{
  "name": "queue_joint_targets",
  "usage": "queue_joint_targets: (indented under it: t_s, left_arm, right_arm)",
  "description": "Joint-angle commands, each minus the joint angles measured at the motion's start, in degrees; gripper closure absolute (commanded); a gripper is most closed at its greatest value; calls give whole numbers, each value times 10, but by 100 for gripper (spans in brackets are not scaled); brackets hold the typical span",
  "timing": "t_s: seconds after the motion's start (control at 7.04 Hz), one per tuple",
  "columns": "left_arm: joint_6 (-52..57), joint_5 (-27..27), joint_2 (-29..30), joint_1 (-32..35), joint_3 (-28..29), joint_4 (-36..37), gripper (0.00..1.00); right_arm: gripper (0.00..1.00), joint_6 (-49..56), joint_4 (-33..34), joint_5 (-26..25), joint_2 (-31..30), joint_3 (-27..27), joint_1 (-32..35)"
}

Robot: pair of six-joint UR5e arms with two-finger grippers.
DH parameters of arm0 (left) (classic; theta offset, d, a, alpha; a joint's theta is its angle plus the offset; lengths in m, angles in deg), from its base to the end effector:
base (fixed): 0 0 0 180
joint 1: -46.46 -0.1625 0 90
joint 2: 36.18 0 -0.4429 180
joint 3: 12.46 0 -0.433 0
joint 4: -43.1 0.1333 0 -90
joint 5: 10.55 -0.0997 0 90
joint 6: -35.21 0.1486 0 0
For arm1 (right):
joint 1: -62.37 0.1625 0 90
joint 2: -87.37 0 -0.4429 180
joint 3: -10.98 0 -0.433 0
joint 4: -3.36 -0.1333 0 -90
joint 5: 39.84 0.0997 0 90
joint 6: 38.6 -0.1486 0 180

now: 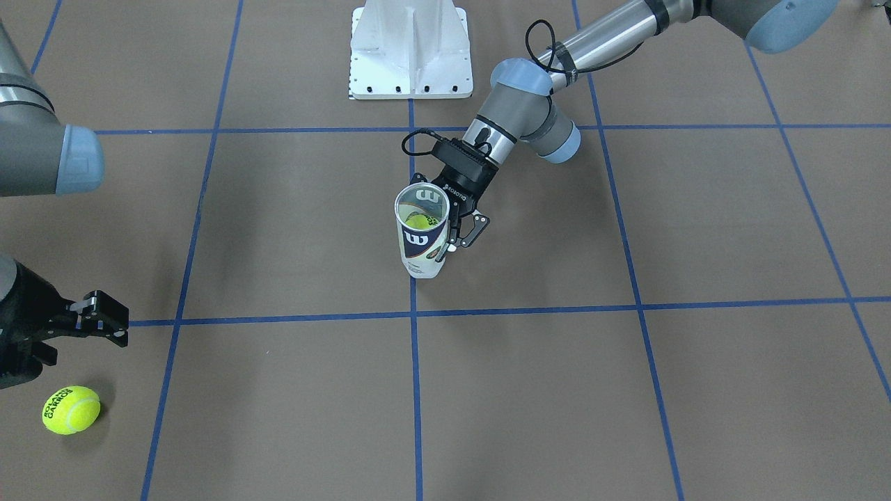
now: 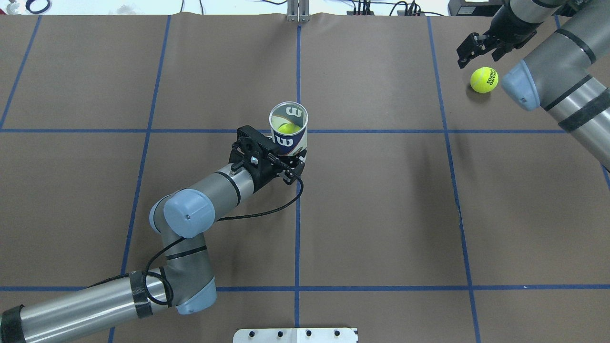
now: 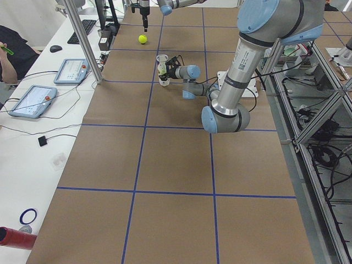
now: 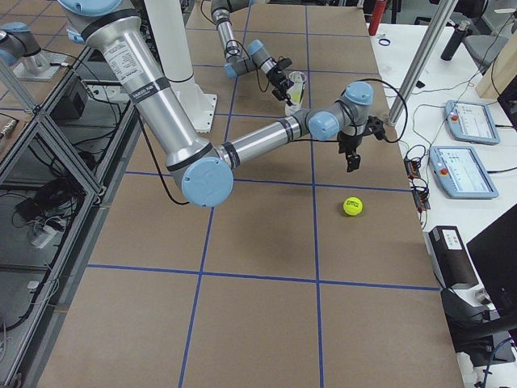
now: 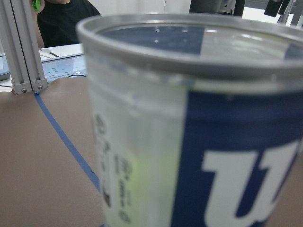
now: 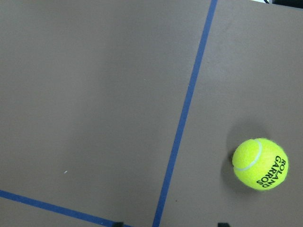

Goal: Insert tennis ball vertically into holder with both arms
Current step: 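Open the right gripper and move it toward the other yellow ball, then lower the right gripper onto the second yellow ball and close on it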

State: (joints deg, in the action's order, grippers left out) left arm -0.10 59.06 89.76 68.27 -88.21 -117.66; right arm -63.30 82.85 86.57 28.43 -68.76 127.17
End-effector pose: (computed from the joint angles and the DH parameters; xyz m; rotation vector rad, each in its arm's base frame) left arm 0.6714 -0.4680 0.2555 1.1993 1.0788 0.1569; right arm -0.2916 -0.7255 0.4385 0.2173 -0.7843 -0.1818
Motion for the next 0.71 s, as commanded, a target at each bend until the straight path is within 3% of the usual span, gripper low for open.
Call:
queue_joint_targets:
  t_s: [0.0,0.57]
  left_arm:
    - [1,0,0,0,0,0,26]
    - [1,0,0,0,0,0,26]
  right_arm:
    - [0,6,-118,-5,-4,102,3]
    - [0,35,-188,-29,6,198,6]
